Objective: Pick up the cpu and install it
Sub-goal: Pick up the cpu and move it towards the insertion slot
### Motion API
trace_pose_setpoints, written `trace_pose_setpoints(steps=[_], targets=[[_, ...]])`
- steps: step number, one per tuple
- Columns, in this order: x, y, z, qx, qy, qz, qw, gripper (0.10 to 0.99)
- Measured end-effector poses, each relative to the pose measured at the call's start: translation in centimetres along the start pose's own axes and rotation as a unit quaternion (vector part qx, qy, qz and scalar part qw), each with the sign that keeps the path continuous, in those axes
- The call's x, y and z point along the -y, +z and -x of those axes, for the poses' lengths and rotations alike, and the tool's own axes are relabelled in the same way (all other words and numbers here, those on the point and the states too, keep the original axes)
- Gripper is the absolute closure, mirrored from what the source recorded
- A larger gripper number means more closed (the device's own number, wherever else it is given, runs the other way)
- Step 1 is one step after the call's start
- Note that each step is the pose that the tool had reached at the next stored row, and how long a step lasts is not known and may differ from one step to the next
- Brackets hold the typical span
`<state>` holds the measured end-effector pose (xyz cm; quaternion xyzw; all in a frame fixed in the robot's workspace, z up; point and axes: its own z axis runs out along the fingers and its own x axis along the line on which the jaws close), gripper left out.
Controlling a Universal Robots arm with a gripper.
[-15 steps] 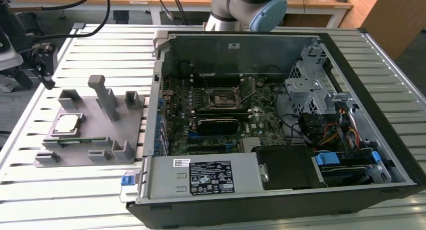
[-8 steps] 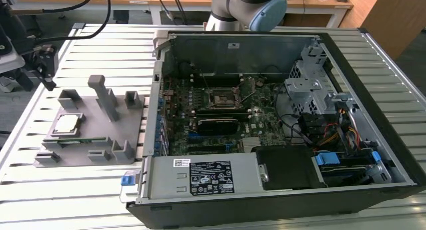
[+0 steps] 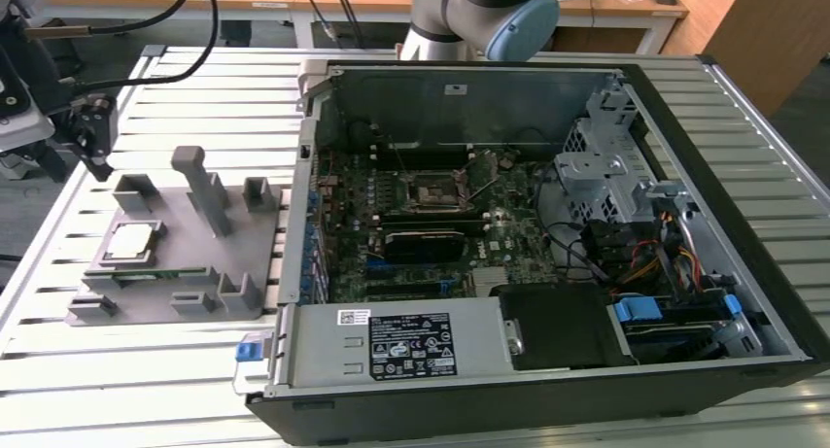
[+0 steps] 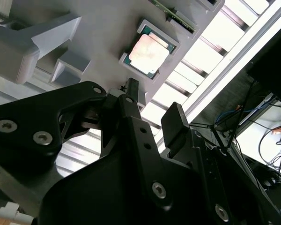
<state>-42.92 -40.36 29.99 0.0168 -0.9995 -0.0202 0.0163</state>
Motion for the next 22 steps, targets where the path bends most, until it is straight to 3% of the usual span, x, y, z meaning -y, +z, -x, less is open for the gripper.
trace_pose_setpoints(steps=[12,19,22], targets=[[0.06,1.08,0.03,0.0000,-0.001,0.0000,1.0000,0.616],[0.63,1.87,0.02,0.0015,-0.009,-0.0004,1.0000,0.616],[0.85,2.15,0.01,0.0037,-0.010,-0.0004,0.9999,0.545]])
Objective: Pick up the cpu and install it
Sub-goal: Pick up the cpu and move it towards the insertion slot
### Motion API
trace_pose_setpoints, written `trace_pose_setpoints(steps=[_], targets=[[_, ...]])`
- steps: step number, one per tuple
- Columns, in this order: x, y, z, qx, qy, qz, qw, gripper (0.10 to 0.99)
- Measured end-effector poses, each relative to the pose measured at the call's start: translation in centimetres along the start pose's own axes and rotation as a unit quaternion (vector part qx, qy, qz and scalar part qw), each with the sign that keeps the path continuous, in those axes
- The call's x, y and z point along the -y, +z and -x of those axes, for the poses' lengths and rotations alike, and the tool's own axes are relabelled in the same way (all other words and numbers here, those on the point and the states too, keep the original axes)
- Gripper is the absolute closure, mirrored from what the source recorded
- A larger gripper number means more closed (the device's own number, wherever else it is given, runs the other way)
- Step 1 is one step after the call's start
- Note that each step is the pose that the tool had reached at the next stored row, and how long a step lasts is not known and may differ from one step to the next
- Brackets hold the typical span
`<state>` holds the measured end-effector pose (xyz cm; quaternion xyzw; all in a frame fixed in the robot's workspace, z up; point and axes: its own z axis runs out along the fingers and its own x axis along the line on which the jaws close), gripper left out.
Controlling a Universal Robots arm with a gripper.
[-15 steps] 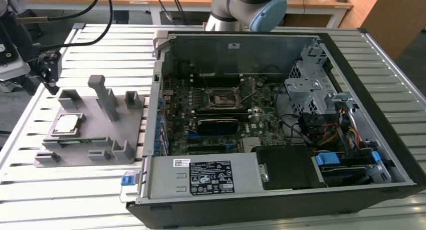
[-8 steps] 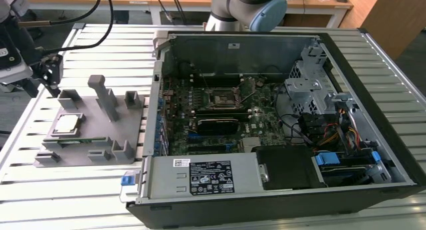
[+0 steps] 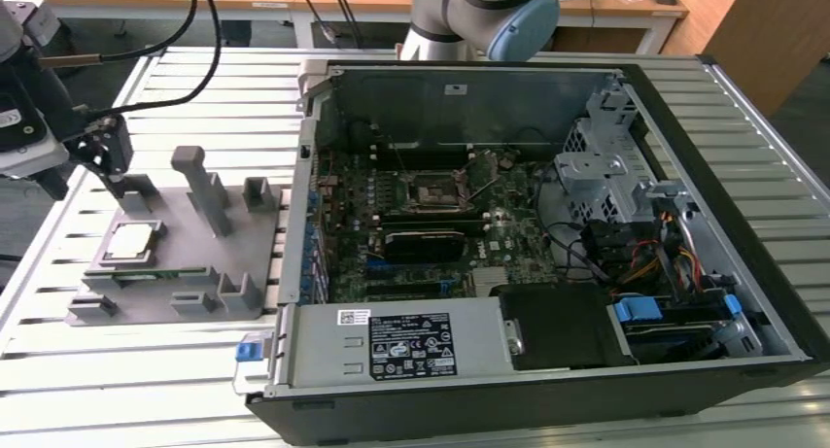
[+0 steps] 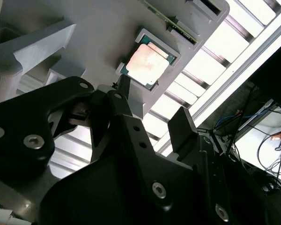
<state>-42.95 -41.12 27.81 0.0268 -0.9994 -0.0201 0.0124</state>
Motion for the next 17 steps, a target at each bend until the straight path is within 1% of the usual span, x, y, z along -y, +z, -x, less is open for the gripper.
trace_pose_setpoints(steps=[2,3,4,5,6,14,17], targets=[[0.14,0.19,-0.02,0.0017,-0.001,0.0001,1.0000,0.427],[0.21,0.29,-0.03,0.0025,-0.001,0.0001,1.0000,0.427],[0.28,0.39,-0.04,0.0030,-0.002,0.0001,1.0000,0.369],[0.36,0.49,-0.05,0.0037,-0.002,0.0002,1.0000,0.369],[0.40,0.62,-0.05,0.0042,-0.002,0.0004,1.0000,0.306],[0.58,1.20,-0.04,0.0046,-0.003,0.0038,1.0000,0.306],[0.61,1.46,-0.04,0.0045,-0.003,0.0038,1.0000,0.306]])
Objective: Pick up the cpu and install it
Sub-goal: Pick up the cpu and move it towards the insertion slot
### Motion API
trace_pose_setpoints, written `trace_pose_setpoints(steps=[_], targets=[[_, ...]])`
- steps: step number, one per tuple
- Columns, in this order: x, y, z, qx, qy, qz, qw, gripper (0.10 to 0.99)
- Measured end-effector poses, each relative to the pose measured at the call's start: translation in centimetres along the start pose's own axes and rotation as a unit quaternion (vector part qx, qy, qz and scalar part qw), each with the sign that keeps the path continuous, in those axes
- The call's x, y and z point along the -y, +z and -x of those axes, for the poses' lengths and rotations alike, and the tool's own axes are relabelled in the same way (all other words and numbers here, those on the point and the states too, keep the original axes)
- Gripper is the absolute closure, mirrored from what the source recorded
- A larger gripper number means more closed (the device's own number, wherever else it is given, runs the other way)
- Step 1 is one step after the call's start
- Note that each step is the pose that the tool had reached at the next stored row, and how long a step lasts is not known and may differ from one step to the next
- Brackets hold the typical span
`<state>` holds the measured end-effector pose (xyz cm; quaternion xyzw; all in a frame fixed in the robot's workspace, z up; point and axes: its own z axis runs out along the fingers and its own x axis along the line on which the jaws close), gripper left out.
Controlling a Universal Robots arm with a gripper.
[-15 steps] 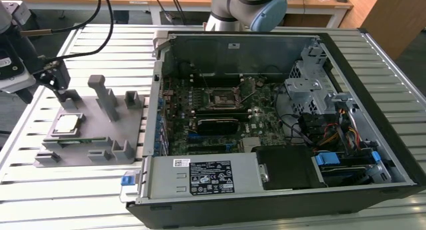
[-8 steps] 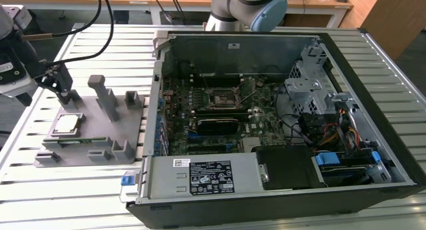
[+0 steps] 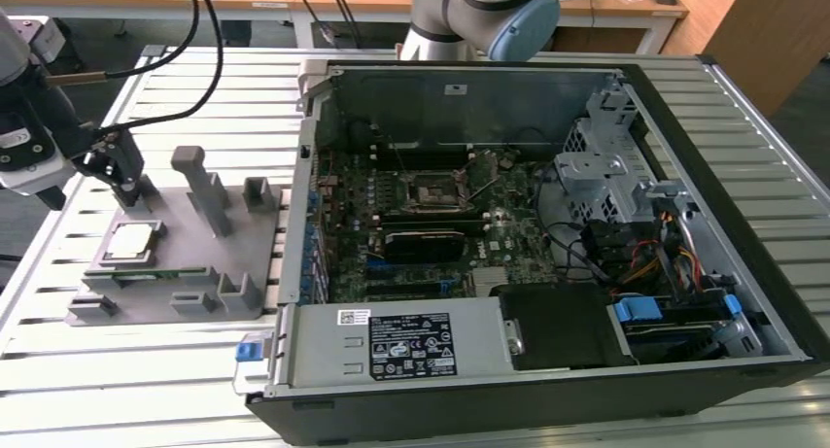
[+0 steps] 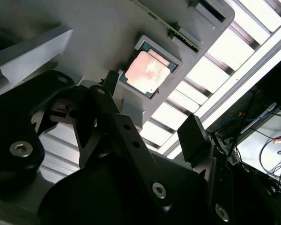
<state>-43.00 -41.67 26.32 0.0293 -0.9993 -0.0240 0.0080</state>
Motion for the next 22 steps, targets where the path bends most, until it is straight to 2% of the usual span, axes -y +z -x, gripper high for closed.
trace_pose_setpoints(steps=[17,22], targets=[[0.06,1.20,0.02,0.0000,0.000,0.0000,1.0000,0.306],[0.10,1.92,0.03,0.0000,0.000,0.0000,1.0000,0.306]])
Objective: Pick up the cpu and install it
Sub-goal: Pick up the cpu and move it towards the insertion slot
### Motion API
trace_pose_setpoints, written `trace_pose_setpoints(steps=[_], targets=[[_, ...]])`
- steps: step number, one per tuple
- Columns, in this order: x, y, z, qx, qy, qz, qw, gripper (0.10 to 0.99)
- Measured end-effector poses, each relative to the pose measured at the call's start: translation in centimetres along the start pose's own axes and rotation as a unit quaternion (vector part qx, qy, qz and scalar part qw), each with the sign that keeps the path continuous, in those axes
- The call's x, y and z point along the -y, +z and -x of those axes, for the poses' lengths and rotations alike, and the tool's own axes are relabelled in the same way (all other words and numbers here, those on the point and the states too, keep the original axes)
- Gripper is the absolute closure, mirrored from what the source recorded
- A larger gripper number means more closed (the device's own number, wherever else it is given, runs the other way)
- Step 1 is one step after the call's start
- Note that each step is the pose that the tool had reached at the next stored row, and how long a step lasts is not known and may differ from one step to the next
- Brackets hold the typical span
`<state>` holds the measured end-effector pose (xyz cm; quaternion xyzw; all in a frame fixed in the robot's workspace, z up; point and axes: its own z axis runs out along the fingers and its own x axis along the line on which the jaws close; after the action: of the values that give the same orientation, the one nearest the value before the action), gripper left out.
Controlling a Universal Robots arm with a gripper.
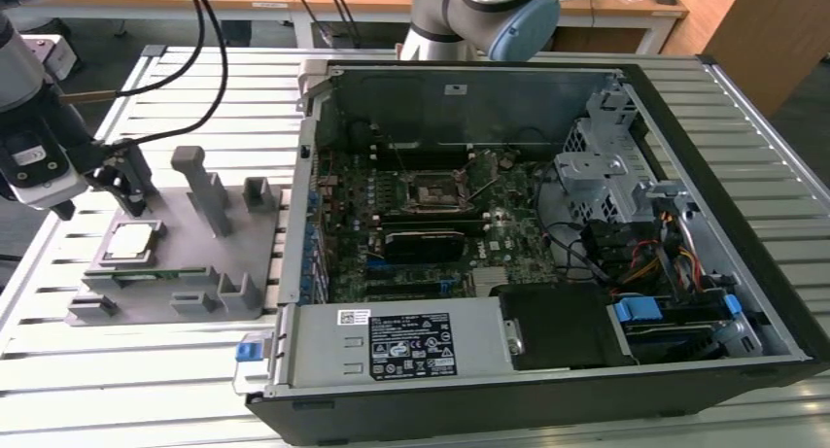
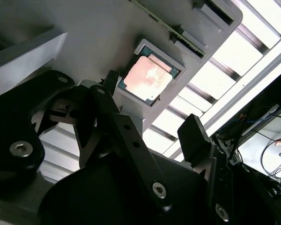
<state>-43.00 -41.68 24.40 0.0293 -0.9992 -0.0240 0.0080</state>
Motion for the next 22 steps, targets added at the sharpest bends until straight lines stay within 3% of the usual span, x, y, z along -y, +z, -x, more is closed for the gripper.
trace_pose_setpoints(steps=[10,22], targets=[[0.07,1.33,0.02,0.0002,0.002,0.0000,1.0000,0.306],[0.02,2.06,0.04,0.0002,0.002,0.0001,1.0000,0.306]])
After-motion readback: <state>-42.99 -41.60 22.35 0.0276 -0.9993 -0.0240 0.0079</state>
